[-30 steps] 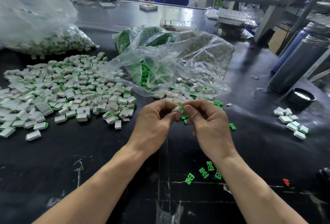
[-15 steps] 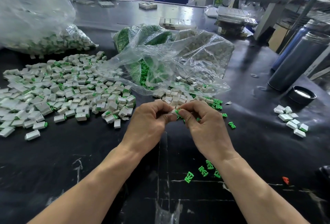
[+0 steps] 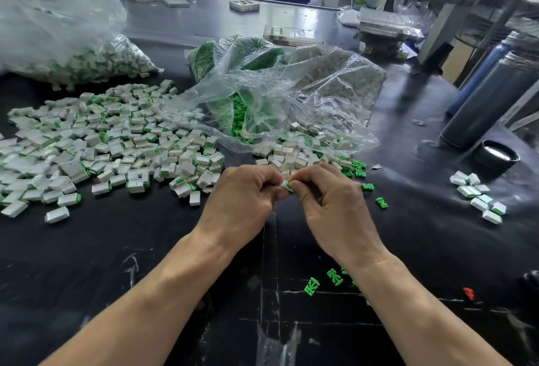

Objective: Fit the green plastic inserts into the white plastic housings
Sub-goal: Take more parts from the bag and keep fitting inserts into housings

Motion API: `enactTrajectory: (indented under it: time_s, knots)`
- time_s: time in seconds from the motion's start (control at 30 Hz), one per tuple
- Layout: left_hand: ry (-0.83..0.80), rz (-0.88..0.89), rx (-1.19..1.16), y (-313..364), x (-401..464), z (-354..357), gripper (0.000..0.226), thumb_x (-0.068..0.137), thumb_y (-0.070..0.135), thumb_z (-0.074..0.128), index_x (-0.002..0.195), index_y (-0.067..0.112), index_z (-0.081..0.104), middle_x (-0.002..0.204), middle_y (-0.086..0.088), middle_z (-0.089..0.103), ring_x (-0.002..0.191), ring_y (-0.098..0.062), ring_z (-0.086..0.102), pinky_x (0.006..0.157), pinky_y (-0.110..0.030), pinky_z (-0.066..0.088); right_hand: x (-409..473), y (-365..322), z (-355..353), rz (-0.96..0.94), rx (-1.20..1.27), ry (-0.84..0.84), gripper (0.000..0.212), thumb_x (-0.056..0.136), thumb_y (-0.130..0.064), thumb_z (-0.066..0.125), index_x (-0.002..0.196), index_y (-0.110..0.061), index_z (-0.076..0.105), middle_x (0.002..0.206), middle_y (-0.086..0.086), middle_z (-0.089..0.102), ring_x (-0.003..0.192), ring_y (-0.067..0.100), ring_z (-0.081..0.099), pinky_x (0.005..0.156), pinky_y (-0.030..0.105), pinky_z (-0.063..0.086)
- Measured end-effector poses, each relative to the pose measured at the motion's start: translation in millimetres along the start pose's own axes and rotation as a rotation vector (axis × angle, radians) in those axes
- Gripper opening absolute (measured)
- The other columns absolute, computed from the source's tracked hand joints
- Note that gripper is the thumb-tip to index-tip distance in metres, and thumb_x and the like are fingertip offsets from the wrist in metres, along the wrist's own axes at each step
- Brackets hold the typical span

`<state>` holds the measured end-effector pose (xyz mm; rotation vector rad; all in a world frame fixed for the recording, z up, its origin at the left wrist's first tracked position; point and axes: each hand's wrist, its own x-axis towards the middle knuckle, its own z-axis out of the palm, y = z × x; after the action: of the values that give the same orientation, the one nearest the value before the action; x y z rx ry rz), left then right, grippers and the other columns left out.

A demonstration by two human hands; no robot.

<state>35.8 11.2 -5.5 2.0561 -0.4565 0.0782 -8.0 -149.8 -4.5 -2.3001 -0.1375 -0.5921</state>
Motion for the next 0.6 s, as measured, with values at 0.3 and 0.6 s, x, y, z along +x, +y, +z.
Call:
enactTrajectory:
  time_s: [0.3, 0.6]
  knots:
    - [-0.024, -0.033, -0.044, 1.3, -0.8, -2.6, 0.014, 0.086, 0.013, 0.079, 0.079, 0.025, 0.077, 0.067, 0.004, 0.071, 0.064, -0.014, 0.07, 0.069, -0.041, 0.061, -1.4, 1.7, 3.3, 0.009, 0.048, 0.015, 0.003, 0.093, -0.012, 0.076, 0.096, -0.014, 0.077, 0.094, -0.007, 0.069, 0.09, 0.009, 0.065, 0.083, 0.032, 0.053]
    - [0.007, -0.108, -0.291, 5.0, -3.7, 7.3, 0.032, 0.086, -0.003, 0.075, 0.07, 0.025, 0.077, 0.065, 0.004, 0.071, 0.058, -0.011, 0.067, 0.058, -0.027, 0.057, -1.2, 7.1, 2.1, 0.094, 0.198, 0.049, 0.01, 0.09, -0.008, 0.077, 0.087, -0.017, 0.079, 0.085, -0.009, 0.072, 0.084, 0.009, 0.068, 0.076, 0.022, 0.052]
